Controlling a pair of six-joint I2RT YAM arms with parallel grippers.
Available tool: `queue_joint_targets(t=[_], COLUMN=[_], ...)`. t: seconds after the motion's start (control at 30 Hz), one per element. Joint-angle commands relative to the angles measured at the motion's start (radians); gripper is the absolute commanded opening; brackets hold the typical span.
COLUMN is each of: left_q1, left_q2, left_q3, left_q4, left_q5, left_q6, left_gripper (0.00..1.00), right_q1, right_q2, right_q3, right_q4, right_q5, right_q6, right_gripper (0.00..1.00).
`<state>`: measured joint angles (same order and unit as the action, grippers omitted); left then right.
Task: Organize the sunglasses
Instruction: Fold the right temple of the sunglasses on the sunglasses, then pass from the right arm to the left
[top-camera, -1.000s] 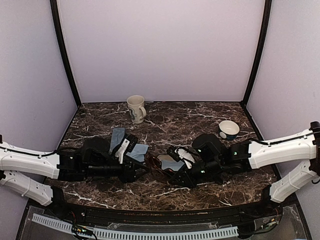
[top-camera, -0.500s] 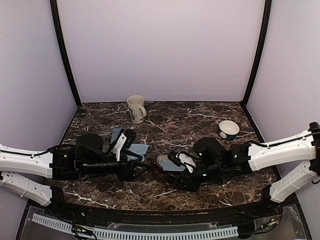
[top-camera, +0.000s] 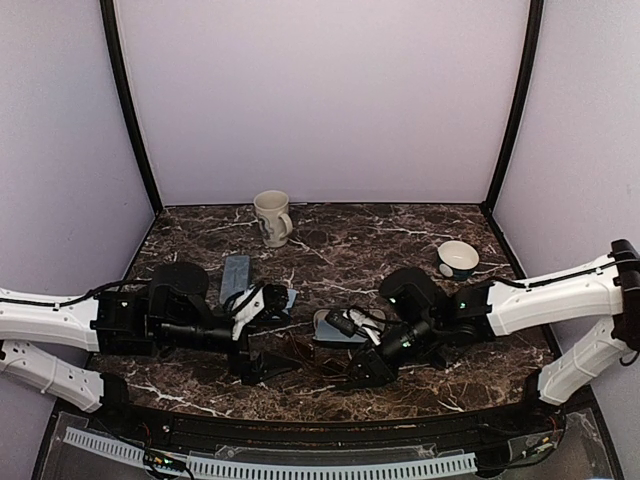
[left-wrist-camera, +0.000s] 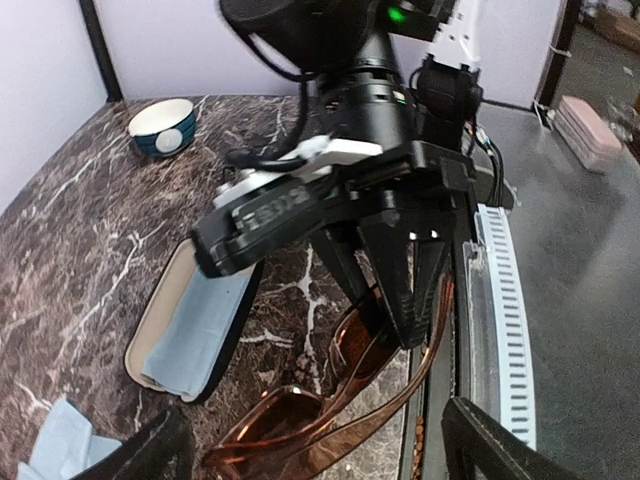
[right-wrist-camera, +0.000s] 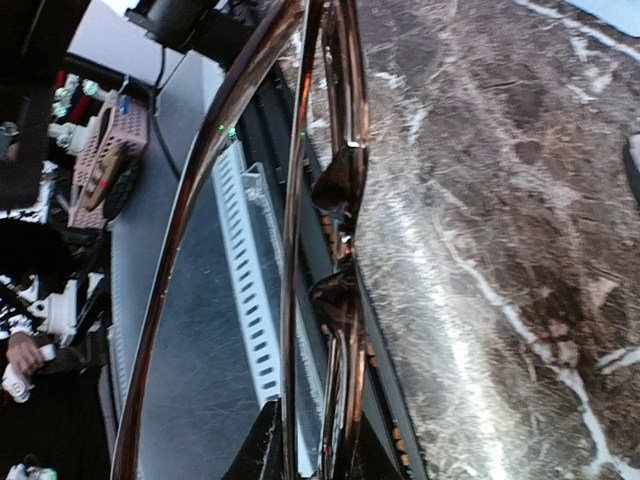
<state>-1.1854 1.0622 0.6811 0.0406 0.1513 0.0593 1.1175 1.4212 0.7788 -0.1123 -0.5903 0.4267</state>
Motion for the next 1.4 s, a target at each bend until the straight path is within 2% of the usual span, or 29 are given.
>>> queue_joint_targets(t=[0.0,0.2,0.3,0.5,0.67,0.8,1.0,1.1,1.23,1.37], left_q1=[-0.037,-0.054,-0.056,-0.057,-0.057,-0.057,-0.057,-0.058,-0.064,-0.073], left_q2=[0.009,0.109,0.152,0.174,0.193,0.223,0.229,0.215,0.205,0.21], left_q3=[0.03,0.092,0.104,0.097,0.093,0.102,0.112,0.108,0.098,0.102], left_q4=[-0.061,-0.212,-0.243,-0.257,-0.256,-0.258,-0.249,-0.239,-0.229,-0.242], left_q5=[0.039,0.047,0.017,0.021,-0.055,-0.086,-0.086,-0.095,-0.092,-0.1], left_q6=[0.277,0.473,0.509,0.527,0.549,0.553,0.542,0.538,0.536,0.537], left_gripper=[0.89,0.9,0.91,0.92,0.92,0.86,0.71,0.7,0.75,0.71], right_q1=[-0.01,-0.012,-0.012,-0.012,-0.012,-0.012,-0.012,-0.012,-0.012,-0.013], right_q2=[0.037,0.088,0.096,0.097,0.097,0.098,0.108,0.11,0.11,0.112], right_q3=[0.048,0.076,0.087,0.084,0.086,0.09,0.08,0.076,0.074,0.073], right_q4=[-0.004,-0.039,-0.061,-0.067,-0.067,-0.065,-0.06,-0.053,-0.051,-0.047], right_q5=[-0.141,-0.217,-0.227,-0.247,-0.263,-0.275,-0.274,-0.276,-0.276,-0.276], right_q6=[0.022,0.003,-0.013,-0.026,-0.037,-0.043,-0.045,-0.04,-0.039,-0.037], right_gripper=[0.17,0.17,0.17,0.17,0.17,0.17,0.17,0.17,0.17,0.17])
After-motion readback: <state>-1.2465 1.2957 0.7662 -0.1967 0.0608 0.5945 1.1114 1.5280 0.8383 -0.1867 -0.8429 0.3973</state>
